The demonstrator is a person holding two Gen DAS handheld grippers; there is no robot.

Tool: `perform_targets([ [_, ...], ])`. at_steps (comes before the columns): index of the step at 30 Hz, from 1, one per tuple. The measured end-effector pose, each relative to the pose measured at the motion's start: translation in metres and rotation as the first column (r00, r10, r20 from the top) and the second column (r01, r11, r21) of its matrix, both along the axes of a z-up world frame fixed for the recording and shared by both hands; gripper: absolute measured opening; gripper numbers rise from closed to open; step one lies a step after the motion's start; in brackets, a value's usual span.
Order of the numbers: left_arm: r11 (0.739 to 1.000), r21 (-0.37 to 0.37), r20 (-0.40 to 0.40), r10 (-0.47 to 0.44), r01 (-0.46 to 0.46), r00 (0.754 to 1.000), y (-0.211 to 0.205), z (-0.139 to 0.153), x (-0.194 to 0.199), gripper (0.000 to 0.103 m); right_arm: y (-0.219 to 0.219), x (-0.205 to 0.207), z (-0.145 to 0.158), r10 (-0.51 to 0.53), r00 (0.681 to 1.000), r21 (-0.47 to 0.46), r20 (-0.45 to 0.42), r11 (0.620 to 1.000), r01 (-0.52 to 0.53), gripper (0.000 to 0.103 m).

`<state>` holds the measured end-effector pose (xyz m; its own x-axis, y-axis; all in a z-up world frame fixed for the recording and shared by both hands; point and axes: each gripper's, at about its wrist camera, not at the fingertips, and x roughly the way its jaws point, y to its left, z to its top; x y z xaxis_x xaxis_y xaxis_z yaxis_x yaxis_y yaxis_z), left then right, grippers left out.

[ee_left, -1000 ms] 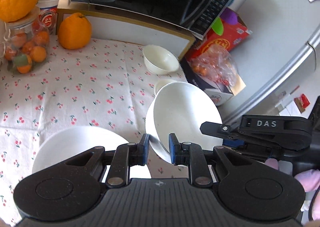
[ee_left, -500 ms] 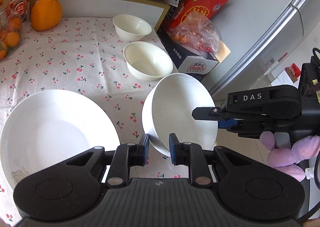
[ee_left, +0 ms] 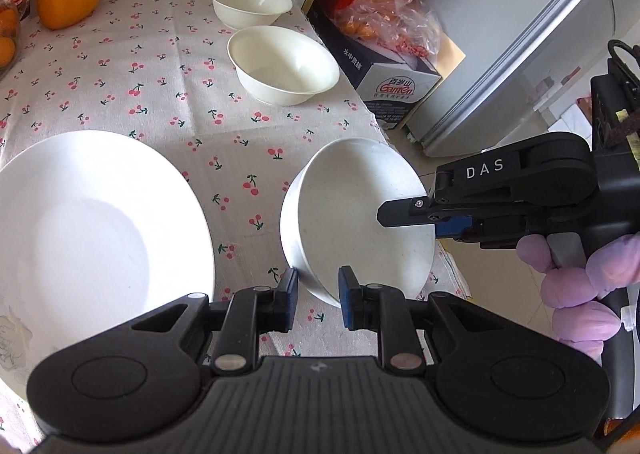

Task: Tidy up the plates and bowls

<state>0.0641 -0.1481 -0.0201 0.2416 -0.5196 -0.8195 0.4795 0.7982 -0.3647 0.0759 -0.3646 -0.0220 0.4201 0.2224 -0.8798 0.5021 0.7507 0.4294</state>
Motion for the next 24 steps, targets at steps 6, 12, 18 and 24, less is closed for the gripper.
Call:
perform_targets([
  [6,1.000,0.013,-0.029,0.002,-0.002,1.000,0.001,-0.006,0.003,0.020,0.002,0.003,-0.006,0.013,1.000,0.002,-0.024,1.000,-0.013,0.024],
  [12,1.000,0.017,-0.048,0.007,-0.006,0.999,0.000,-0.010,0.005,0.020,0.004,0.005,-0.010,0.019,0.999,0.005,-0.039,1.000,-0.019,0.025],
  [18,0.999,0.034,-0.013,0.009,-0.008,1.000,-0.002,-0.006,0.006,0.023,0.002,0.007,-0.013,0.020,0.999,0.009,-0.040,1.000,-0.020,0.025],
  [24,0.999,0.040,0.007,0.005,-0.006,1.000,0.000,-0.003,0.006,0.026,0.001,0.008,-0.015,0.019,0.999,0.013,-0.045,1.000,-0.018,0.025],
])
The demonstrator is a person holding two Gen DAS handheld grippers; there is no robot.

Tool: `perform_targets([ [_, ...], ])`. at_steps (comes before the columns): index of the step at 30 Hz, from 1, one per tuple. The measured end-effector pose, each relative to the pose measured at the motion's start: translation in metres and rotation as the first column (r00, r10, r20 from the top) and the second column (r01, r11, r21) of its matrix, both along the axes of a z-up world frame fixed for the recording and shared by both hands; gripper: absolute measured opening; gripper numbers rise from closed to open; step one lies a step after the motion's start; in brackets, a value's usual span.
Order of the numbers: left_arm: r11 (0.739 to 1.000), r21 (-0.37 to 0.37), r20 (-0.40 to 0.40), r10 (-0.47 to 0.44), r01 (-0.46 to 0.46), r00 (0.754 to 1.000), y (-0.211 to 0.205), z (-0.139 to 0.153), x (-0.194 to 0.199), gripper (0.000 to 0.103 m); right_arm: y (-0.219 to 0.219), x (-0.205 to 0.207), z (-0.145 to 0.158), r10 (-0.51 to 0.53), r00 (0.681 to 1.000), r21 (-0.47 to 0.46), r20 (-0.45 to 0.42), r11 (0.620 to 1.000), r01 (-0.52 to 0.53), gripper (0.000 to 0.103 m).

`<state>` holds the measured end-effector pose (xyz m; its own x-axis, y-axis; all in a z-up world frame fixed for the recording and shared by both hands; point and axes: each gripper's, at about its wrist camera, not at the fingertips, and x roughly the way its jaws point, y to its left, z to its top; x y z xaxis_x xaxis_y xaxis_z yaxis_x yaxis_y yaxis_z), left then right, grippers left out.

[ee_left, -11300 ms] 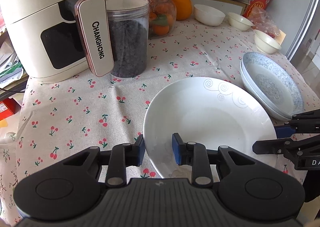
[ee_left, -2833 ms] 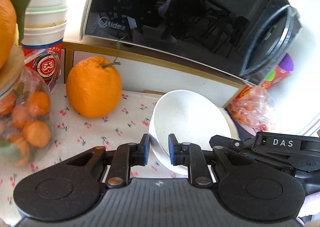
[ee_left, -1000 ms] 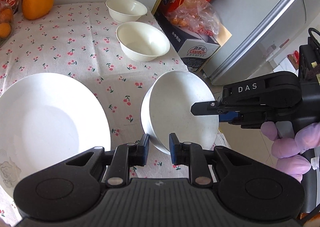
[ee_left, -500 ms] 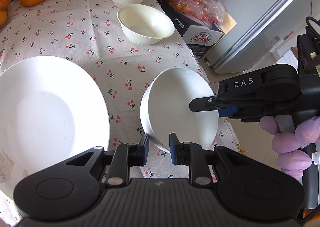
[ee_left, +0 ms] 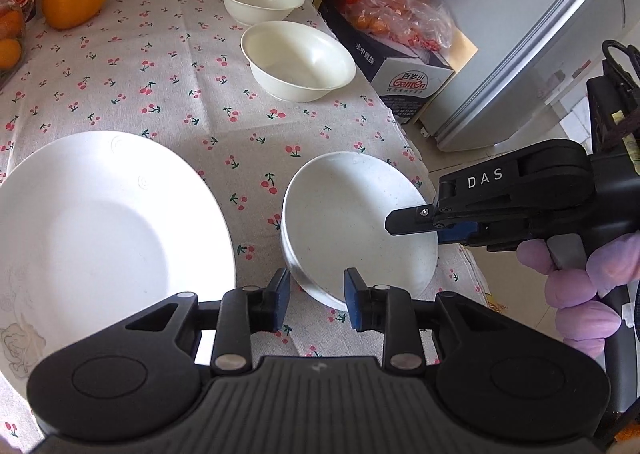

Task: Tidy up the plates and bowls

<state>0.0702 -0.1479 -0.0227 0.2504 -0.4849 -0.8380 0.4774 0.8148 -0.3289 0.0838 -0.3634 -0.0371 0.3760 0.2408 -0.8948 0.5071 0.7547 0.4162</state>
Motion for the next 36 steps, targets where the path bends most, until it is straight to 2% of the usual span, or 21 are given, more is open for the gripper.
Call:
perform_targets([
  [3,1.000,-0.005,0.000,0.001,-0.001,1.000,0.001,0.001,0.000,0.027,-0.001,0.000,0.001,-0.007,1.000,0.004,0.005,1.000,0.006,0.027],
  [4,1.000,-0.008,0.003,0.003,-0.003,1.000,0.002,0.003,0.000,0.028,-0.002,0.000,0.001,-0.011,1.000,0.008,0.008,1.000,0.011,0.032],
  [7,1.000,-0.012,0.022,0.007,-0.007,1.000,0.004,0.008,-0.001,0.034,-0.003,-0.001,0.003,-0.016,1.000,0.015,0.016,1.000,0.016,0.034],
  [8,1.000,-0.016,0.030,0.008,-0.007,1.000,0.005,0.009,-0.001,0.037,-0.004,-0.001,0.004,-0.018,1.000,0.018,0.021,1.000,0.018,0.034],
  [12,1.000,-0.030,0.058,0.006,-0.005,0.998,0.010,0.015,-0.003,0.049,-0.005,-0.002,0.008,-0.029,0.999,0.023,0.043,0.999,0.028,0.049],
  [21,0.999,-0.036,0.135,-0.006,0.011,0.991,0.019,0.028,-0.004,0.070,-0.006,-0.005,0.026,-0.028,0.989,0.009,0.146,1.000,0.027,0.063],
  [32,0.997,-0.052,0.244,0.063,-0.052,0.968,0.035,0.051,0.011,0.088,0.001,-0.004,0.053,-0.006,0.950,-0.101,0.311,0.994,0.039,0.067],
  [36,0.996,-0.031,0.312,0.094,-0.089,0.945,0.037,0.055,0.021,0.095,0.008,-0.001,0.059,0.027,0.933,-0.187,0.360,0.981,0.044,0.078],
])
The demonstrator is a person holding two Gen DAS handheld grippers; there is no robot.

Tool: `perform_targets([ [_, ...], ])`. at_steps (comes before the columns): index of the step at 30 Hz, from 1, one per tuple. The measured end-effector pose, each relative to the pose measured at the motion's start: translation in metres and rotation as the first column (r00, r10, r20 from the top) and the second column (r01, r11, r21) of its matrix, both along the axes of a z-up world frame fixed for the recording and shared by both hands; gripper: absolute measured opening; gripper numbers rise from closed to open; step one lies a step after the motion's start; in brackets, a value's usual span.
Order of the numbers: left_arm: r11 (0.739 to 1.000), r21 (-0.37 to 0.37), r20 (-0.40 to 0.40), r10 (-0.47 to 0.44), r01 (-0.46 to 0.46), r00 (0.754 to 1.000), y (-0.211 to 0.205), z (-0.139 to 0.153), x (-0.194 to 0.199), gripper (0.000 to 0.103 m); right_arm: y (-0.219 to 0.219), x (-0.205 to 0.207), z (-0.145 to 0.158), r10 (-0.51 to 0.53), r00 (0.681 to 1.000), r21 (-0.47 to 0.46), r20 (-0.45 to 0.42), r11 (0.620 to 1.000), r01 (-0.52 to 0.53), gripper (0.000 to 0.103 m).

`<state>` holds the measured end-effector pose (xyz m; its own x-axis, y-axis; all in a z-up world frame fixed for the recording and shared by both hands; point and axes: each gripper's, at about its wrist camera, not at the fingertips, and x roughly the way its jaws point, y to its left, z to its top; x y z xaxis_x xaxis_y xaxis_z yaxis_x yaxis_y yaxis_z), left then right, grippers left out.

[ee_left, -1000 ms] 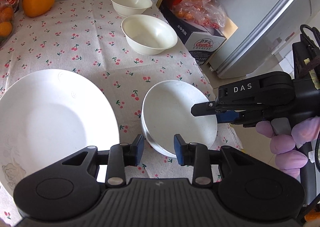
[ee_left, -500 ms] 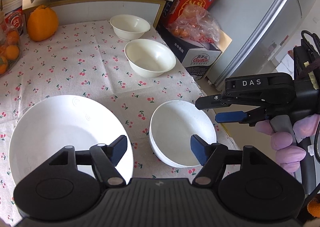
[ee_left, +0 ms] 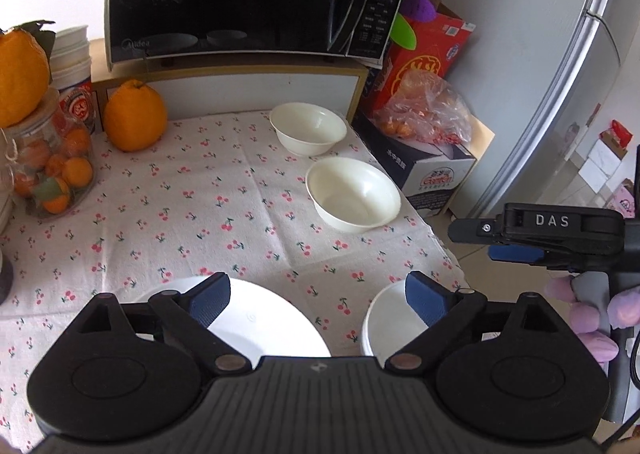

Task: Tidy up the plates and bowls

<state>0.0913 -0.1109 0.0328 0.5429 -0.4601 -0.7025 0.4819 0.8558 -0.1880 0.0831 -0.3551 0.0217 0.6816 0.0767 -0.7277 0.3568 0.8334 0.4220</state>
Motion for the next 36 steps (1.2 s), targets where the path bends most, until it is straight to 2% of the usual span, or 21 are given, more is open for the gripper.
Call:
perform_targets([
  [3,0.999,0.036,0.050,0.027,-0.029,0.998,0.000,0.000,0.008,0.101,0.005,0.003,0.004,0.009,0.999,-0.063,0.041,0.998,-0.006,0.082],
  [7,0.994,0.091,0.087,0.052,-0.060,0.995,-0.004,-0.005,0.022,0.102,0.011,0.009,0.006,0.010,0.996,-0.134,0.093,0.991,0.002,0.089],
  [12,0.985,0.160,0.102,0.041,-0.057,0.994,-0.009,-0.009,0.047,0.103,0.013,0.025,0.005,-0.011,0.992,-0.159,0.130,0.987,0.031,0.093],
  [17,0.984,0.168,0.093,0.050,-0.066,0.994,-0.014,-0.015,0.073,0.103,0.007,0.046,-0.006,-0.062,0.991,-0.109,0.118,0.991,0.075,0.094],
  [22,0.985,0.168,0.081,0.013,-0.026,0.997,-0.024,-0.030,0.091,0.102,0.004,0.065,-0.020,-0.093,0.991,-0.084,0.091,0.991,0.101,0.094],
  [29,0.996,0.082,0.040,-0.036,0.032,0.999,-0.035,-0.040,0.110,0.101,-0.002,0.083,-0.039,-0.133,0.990,-0.008,0.045,0.991,0.134,0.094],
  [34,0.999,0.027,-0.037,-0.041,0.042,0.998,-0.042,-0.047,0.121,0.090,-0.012,0.090,-0.055,-0.197,0.980,0.125,0.005,0.973,0.195,0.094],
  [36,0.999,0.010,-0.062,-0.045,0.045,0.997,-0.043,-0.050,0.123,0.081,-0.014,0.092,-0.061,-0.217,0.976,0.173,-0.010,0.961,0.215,0.094],
])
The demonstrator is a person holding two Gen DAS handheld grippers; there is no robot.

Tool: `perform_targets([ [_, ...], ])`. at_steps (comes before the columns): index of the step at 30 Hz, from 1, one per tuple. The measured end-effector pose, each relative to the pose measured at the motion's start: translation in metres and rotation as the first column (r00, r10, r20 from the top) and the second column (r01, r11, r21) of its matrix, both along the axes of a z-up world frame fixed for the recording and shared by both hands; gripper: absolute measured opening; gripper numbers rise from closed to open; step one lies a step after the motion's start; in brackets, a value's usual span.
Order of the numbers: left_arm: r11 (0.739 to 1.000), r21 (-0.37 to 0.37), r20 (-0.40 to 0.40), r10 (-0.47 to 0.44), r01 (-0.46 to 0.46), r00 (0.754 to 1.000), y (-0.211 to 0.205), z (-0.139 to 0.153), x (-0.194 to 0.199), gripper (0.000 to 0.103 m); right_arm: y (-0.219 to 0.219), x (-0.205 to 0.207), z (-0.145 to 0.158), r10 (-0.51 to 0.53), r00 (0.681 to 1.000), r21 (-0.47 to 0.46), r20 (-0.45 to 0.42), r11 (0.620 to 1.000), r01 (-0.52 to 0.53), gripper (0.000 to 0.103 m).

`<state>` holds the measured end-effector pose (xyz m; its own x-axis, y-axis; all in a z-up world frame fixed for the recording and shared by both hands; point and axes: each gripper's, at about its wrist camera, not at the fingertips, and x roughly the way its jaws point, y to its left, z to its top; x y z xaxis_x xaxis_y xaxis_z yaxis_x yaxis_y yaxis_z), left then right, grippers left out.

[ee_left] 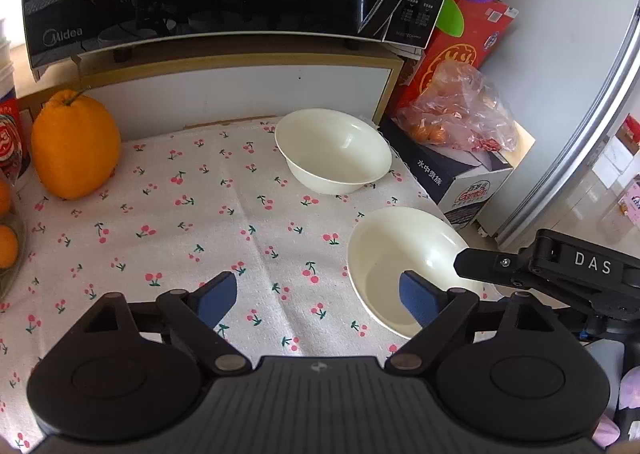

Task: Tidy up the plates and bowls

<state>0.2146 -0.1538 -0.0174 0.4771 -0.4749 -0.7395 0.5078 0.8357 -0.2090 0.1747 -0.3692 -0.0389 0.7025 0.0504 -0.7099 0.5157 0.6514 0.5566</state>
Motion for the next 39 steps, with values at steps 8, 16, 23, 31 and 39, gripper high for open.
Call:
perform_targets([
  [8,0.999,-0.037,-0.088,-0.041,0.038,0.995,-0.003,-0.014,0.006,0.052,-0.003,0.004,-0.013,-0.050,0.999,0.112,-0.023,0.992,0.052,0.086],
  [16,0.996,-0.086,-0.148,-0.050,0.037,0.988,0.001,-0.021,0.011,0.026,0.000,0.005,-0.018,-0.028,0.998,0.115,-0.055,0.993,0.034,0.045],
  [23,0.996,-0.075,-0.140,-0.062,0.052,0.988,0.000,-0.022,0.009,0.011,0.005,0.008,-0.019,0.014,0.998,0.136,-0.053,0.991,-0.006,0.026],
  [31,0.997,-0.068,-0.124,-0.056,0.048,0.991,0.001,-0.020,0.008,0.009,0.010,0.011,-0.017,0.040,0.998,0.133,-0.049,0.991,-0.033,0.021],
  [39,0.997,-0.070,-0.104,-0.048,0.041,0.993,0.005,-0.013,0.004,0.009,0.013,0.009,-0.008,0.053,0.998,0.121,-0.033,0.991,-0.049,0.021],
])
